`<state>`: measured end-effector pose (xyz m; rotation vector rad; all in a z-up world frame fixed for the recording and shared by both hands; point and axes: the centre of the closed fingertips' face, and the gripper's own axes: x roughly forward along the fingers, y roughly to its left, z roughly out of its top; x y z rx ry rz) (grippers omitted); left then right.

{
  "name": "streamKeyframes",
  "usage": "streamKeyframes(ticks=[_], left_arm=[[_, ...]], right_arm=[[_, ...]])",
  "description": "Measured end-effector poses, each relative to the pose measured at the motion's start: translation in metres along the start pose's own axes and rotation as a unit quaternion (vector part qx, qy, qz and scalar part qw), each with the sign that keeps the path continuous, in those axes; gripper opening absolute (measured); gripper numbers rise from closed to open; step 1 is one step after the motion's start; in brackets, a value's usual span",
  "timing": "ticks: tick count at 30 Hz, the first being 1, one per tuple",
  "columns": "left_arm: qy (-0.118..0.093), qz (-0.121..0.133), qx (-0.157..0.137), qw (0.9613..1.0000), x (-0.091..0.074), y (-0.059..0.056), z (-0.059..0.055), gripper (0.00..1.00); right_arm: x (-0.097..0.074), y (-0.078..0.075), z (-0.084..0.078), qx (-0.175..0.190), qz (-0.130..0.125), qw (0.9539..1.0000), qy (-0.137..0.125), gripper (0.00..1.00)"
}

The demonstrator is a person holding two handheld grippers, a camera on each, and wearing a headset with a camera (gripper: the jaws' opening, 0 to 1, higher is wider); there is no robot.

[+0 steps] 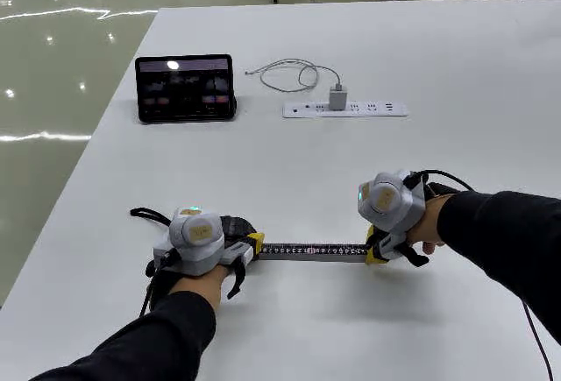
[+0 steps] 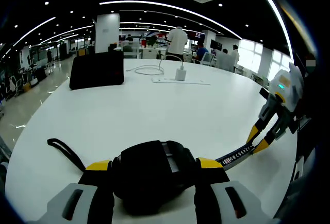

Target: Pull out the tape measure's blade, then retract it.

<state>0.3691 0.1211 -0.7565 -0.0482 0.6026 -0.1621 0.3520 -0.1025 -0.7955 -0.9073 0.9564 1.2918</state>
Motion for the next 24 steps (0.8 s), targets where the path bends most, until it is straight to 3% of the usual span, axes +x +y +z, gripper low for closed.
streamKeyframes(ticks=[24], left_arm=[[0.006,-0.003,0.0,1.0,0.001,0.0,0.0,0.59]], right_arm=[[0.007,0.004,0.017,-0.001,-0.001,0.9997,-0.023,0.11]])
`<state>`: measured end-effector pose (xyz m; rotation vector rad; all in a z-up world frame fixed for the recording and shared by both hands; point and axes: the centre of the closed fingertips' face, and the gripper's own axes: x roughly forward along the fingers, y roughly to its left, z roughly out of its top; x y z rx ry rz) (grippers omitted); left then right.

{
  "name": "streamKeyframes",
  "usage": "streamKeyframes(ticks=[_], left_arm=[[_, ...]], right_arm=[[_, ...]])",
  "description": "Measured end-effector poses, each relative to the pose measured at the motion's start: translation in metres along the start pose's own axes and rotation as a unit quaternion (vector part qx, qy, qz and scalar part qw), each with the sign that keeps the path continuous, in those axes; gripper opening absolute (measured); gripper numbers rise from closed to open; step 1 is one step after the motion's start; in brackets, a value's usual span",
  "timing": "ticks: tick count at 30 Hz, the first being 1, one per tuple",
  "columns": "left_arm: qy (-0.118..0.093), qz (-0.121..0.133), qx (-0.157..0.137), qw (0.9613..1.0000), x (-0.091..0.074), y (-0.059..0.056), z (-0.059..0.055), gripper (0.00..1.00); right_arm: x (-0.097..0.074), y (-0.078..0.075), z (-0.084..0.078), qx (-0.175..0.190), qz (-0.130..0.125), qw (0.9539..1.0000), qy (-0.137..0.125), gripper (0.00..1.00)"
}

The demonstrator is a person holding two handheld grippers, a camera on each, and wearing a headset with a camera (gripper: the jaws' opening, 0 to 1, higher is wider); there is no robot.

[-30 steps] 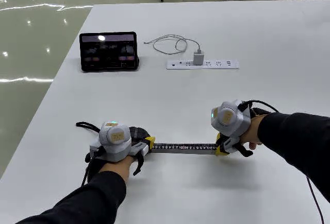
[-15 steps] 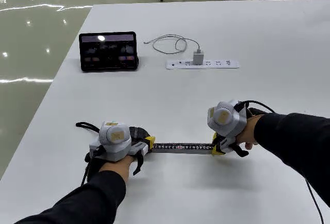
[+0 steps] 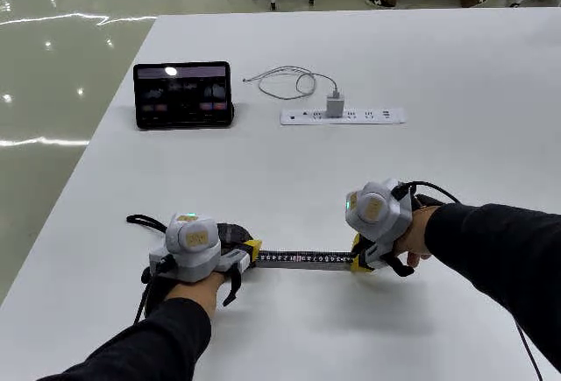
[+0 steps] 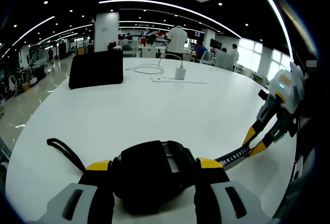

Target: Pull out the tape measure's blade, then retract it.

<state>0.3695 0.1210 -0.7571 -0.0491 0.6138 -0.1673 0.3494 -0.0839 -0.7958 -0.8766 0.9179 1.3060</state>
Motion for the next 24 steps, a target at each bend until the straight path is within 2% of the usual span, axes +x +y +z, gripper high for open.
streamKeyframes(ticks=[7,11,16,24], left_arm=[[0.001,-0.001,0.0,1.0,0.0,0.0,0.0,0.59],[0.002,-0.002,0.001,1.0,0.0,0.0,0.0,0.59],[0.003,-0.004,0.002,1.0,0.0,-0.001,-0.001,0.59],[0.002,-0.003,0.001,1.0,0.0,0.0,0.0,0.59]], right_arm=[[0.003,0.001,0.005,0.006,-0.003,1.0,-0.006,0.11],[0.01,0.003,0.017,0.009,-0.005,0.9998,-0.019,0.11],[0.017,0.005,0.029,0.005,-0.007,0.9997,-0.023,0.11],[0.016,0.004,0.029,0.002,-0.003,0.9998,-0.019,0.11]])
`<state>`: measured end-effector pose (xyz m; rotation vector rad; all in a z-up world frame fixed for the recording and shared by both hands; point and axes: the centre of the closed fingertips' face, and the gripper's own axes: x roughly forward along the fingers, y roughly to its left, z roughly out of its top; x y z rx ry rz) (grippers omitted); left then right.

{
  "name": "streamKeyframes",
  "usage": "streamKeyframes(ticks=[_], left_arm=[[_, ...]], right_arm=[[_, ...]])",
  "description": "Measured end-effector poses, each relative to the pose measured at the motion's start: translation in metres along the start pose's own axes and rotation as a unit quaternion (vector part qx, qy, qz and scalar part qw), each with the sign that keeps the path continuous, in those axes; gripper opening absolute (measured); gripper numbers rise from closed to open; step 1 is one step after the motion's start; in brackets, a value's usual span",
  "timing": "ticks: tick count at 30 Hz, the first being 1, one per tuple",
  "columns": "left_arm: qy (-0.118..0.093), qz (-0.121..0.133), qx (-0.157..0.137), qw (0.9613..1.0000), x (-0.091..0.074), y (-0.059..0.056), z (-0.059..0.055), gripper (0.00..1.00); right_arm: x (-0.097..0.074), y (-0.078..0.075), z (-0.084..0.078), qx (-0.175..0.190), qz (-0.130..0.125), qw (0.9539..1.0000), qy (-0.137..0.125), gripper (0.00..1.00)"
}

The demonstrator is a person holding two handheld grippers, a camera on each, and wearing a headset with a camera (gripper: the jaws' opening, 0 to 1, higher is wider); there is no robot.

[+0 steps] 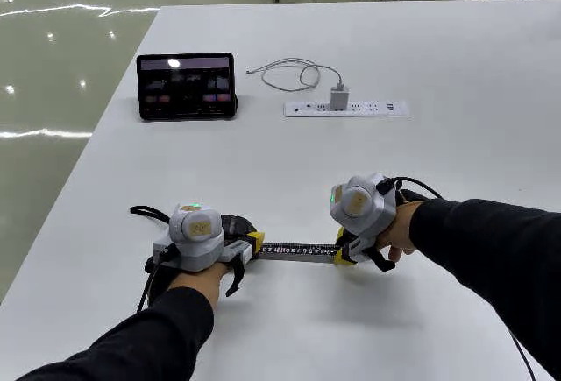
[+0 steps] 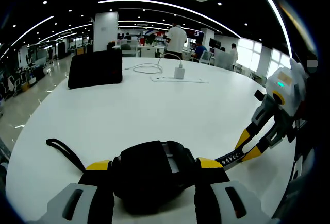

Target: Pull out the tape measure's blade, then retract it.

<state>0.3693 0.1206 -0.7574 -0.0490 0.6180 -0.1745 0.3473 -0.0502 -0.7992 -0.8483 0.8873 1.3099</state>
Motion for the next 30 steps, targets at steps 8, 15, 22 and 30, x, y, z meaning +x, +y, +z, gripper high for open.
streamKeyframes(ticks=[8,15,22,30], left_arm=[[0.002,0.001,-0.001,1.0,0.0,0.0,0.0,0.59],[0.006,0.0,-0.002,1.0,0.0,0.0,-0.001,0.58],[0.008,-0.002,-0.007,0.9999,0.0,0.001,-0.001,0.58],[0.005,-0.001,-0.007,1.0,0.0,0.001,0.0,0.58]], right_arm=[[0.0,0.0,0.003,-0.004,0.004,1.0,-0.003,0.11],[0.001,0.0,0.006,0.001,0.005,0.9999,-0.011,0.11],[0.003,0.0,0.01,-0.003,0.008,0.9998,-0.017,0.11],[0.006,-0.001,0.017,-0.005,0.001,0.9997,-0.024,0.11]])
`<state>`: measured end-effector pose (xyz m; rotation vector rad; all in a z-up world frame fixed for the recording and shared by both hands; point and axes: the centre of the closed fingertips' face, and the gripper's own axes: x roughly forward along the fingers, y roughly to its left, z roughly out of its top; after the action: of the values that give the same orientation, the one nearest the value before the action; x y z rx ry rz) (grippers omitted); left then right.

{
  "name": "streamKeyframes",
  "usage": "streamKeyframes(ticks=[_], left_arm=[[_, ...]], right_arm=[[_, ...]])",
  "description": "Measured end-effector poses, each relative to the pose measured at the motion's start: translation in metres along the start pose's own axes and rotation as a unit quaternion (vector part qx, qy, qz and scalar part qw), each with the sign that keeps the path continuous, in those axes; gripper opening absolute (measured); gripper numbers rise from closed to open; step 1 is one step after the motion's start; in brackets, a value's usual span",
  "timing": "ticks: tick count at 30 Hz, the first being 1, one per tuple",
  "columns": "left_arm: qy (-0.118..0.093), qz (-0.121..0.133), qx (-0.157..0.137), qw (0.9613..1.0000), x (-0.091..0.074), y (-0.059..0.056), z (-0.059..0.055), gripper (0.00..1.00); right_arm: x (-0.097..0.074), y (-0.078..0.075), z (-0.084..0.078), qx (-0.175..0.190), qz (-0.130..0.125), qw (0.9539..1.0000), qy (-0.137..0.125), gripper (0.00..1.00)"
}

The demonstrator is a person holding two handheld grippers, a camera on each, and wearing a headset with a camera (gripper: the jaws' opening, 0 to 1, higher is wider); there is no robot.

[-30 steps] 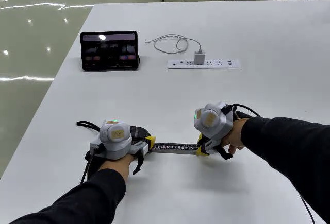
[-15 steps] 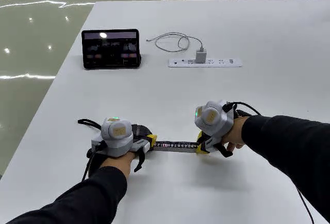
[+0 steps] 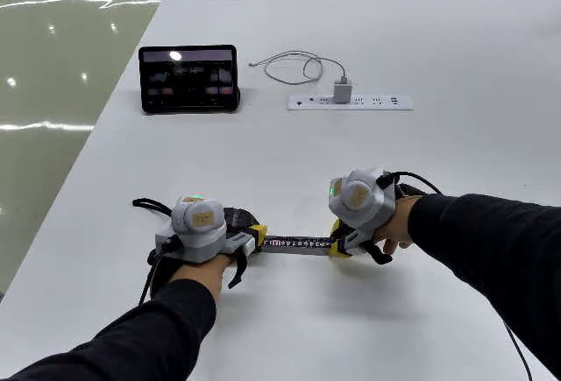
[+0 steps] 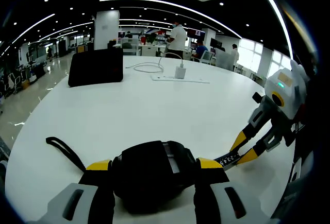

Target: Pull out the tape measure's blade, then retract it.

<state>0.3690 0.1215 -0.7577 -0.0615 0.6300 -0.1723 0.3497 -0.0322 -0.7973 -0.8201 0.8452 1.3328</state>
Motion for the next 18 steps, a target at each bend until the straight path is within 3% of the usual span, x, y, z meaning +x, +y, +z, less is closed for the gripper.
streamKeyframes(ticks=[9,18], left_arm=[[0.003,0.0,-0.001,1.0,0.0001,-0.0001,-0.0001,0.58],[0.005,0.003,-0.004,1.0,0.0006,0.0003,0.0001,0.58]], right_arm=[[0.0005,0.0009,0.0044,0.005,0.001,1.0,-0.005,0.11],[0.0023,0.0009,0.0101,-0.013,-0.003,0.9999,-0.01,0.11]])
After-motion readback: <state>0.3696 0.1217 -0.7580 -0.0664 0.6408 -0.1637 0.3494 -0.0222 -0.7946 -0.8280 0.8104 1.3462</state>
